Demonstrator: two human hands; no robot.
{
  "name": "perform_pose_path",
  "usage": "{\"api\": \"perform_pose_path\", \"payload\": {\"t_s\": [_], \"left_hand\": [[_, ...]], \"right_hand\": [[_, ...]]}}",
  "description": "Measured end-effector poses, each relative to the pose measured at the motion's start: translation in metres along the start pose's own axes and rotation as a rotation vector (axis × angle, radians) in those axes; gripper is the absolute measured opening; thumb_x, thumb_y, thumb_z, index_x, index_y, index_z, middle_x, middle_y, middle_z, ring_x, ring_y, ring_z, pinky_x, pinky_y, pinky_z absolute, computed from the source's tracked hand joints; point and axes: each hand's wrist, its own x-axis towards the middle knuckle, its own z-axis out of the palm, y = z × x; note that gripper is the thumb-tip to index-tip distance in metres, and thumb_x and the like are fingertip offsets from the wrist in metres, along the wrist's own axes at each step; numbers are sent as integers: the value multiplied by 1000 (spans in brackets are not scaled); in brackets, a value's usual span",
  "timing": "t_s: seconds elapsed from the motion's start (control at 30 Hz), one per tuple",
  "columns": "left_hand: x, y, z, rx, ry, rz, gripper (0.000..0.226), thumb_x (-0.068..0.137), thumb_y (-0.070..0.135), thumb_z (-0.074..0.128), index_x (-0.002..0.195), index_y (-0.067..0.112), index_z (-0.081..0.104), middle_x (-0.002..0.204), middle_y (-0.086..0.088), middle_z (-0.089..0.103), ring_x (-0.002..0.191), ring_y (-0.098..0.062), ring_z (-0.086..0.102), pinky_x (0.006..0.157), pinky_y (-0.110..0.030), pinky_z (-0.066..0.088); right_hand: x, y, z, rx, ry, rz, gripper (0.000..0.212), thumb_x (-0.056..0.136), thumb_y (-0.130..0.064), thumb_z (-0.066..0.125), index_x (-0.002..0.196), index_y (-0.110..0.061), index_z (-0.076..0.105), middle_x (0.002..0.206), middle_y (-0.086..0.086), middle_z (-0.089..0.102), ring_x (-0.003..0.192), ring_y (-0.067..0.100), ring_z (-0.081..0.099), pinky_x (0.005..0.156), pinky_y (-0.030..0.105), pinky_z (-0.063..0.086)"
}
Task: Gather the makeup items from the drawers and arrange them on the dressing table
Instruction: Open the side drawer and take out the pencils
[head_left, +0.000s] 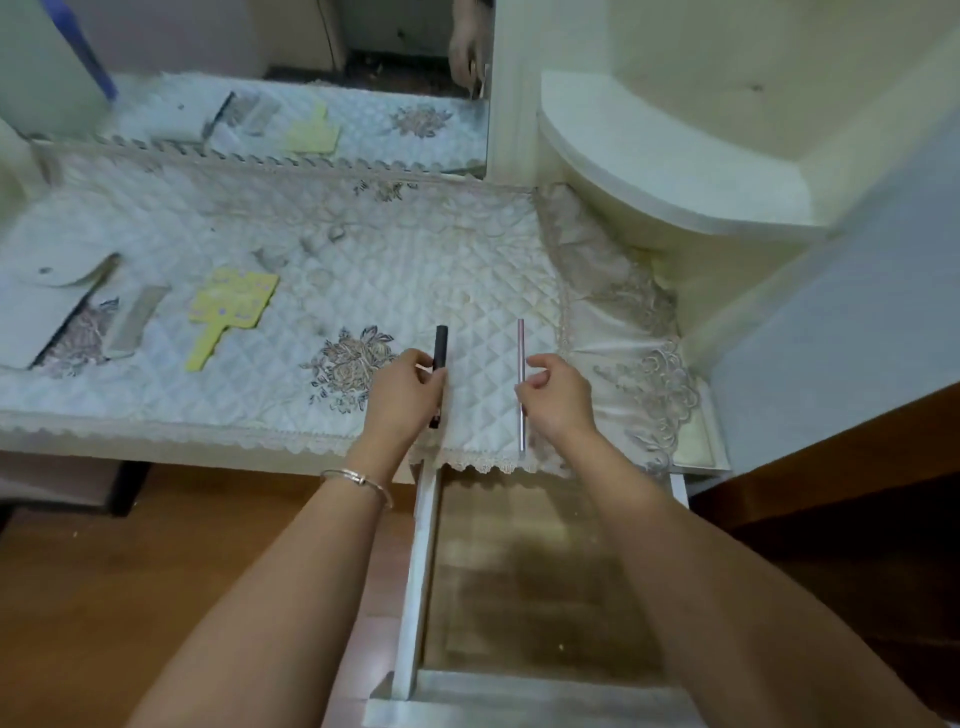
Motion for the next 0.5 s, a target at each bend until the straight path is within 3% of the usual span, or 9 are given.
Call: {"api": "perform_pose_path", "payload": {"t_s": [0.1, 0.27, 0.37, 0.5], "left_hand": [[31, 4, 5, 95, 30, -5, 27, 91, 22, 53, 107, 2, 59, 100, -14, 67, 73, -17, 51, 65, -26, 38], [64, 0, 16, 117, 21, -53, 26, 89, 20, 54, 106, 0, 58, 98, -17, 68, 76, -22, 56, 67, -26, 38], [69, -4, 22, 160, 19, -44, 32, 88, 24, 57, 111, 1, 58, 103, -16, 67, 91, -27, 60, 73, -27, 38], [61, -6, 24, 150, 26, -15, 32, 90, 23, 53, 112, 1, 58, 103, -15, 66, 80, -21, 55, 70, -28, 40]], "right_hand": [[31, -5, 2, -75, 7, 10, 35, 88, -3, 51, 123, -7, 51, 101, 12, 61, 83, 18, 54, 75, 23, 42], [63, 6, 9, -226, -10, -33, 33, 89, -6, 52, 122, -4, 51, 115, 16, 60, 101, 26, 58, 80, 27, 44], [69, 15, 13, -289, -12, -71, 30, 88, -8, 53, 117, -5, 54, 115, 14, 57, 100, 24, 57, 77, 22, 38], [63, 19, 10, -184, -1, -116, 28, 87, -9, 55, 115, -3, 56, 99, 8, 52, 84, 17, 51, 83, 26, 45]]}}
